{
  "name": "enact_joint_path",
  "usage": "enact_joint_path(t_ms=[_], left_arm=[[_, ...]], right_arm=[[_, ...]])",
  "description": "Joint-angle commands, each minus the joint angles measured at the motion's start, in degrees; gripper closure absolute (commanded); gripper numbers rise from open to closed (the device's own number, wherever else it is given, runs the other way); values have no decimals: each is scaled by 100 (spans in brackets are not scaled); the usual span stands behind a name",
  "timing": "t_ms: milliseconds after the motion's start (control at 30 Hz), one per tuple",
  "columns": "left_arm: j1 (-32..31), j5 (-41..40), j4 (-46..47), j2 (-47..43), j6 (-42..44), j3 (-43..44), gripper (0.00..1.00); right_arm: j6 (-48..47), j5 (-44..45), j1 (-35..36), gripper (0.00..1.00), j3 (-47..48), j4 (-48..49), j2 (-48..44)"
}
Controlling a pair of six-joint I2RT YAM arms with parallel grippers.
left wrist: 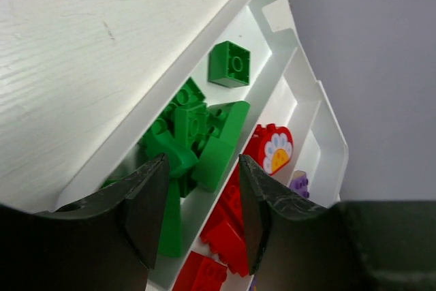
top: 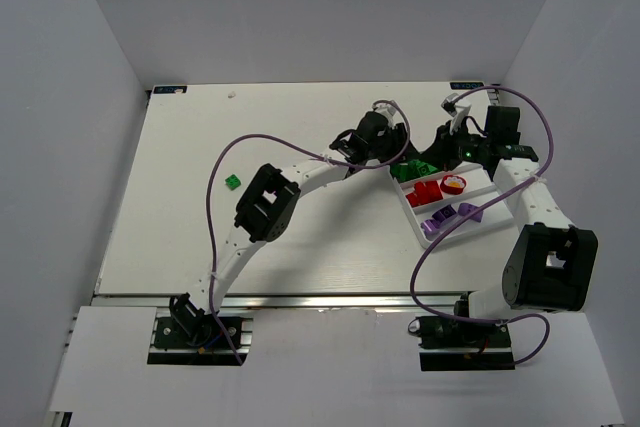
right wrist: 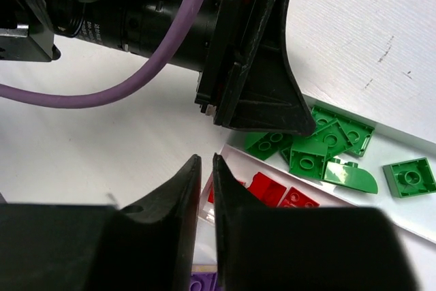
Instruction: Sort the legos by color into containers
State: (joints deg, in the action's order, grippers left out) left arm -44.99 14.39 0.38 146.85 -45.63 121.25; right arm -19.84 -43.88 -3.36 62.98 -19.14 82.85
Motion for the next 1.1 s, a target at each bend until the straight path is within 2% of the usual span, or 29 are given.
enact_joint_path(t_ms=[0,33,100,133,167,200,233,267,300,367,433,467,567,700,767,800,1000,1067], left_arm=[[69,-462,-223,-735,317,40,45],[139,-568,-197,-919,352,-344,45],[254,-753,-83,-1663,449,-916,45],[376,-971,-39,-1955,484,-1241,43],[447,-1095,110,-2254,537,-1932,39],[526,-1349,120,-2892,616,-2295,34],[701,-1447,120,-3229,651,-2656,13],[798,-1613,129,-3563,686,-3390,2],[1025,-1667,103,-4184,713,-3737,2],[1281,-1747,-229,-4768,722,-4544,2],[1632,-1843,-538,-5321,827,-4986,2],[1747,-2000,-852,-5864,897,-5171,2],[2090,-2308,-1433,-6831,1082,-5708,2],[2275,-2739,-1980,-7722,1188,-5894,2],[2293,-2863,-2181,-7977,1144,-5902,2],[2293,-2994,-2226,-8205,1022,-5920,2],[2302,-3469,-2490,-9154,608,-6245,2],[2302,-3548,-2717,-9279,599,-6219,2]], right_arm=[[-134,-252,-25,81,126,42,-155],[-187,-401,-25,71,135,7,-146],[-362,-577,-16,58,197,-90,-129],[-511,-796,-16,52,249,-151,-120],[-591,-876,19,40,285,-152,-111],[-670,-955,54,35,320,-161,-111],[-880,-1026,115,25,390,-187,-68],[-1021,-1026,298,19,451,-274,-32],[-1162,-931,431,11,522,-345,72],[-1495,-623,1105,11,706,-564,222],[-1585,-63,1607,11,812,-626,520],[-1515,132,2132,11,899,-522,644],[-1112,819,3108,11,1224,-337,1276],[318,1600,4078,12,2512,93,2330],[707,2171,4595,14,3129,155,3103],[1092,2373,4746,14,3811,164,3367],[2342,3419,5625,12,6134,471,5554],[2545,3683,5740,11,6174,830,5768]])
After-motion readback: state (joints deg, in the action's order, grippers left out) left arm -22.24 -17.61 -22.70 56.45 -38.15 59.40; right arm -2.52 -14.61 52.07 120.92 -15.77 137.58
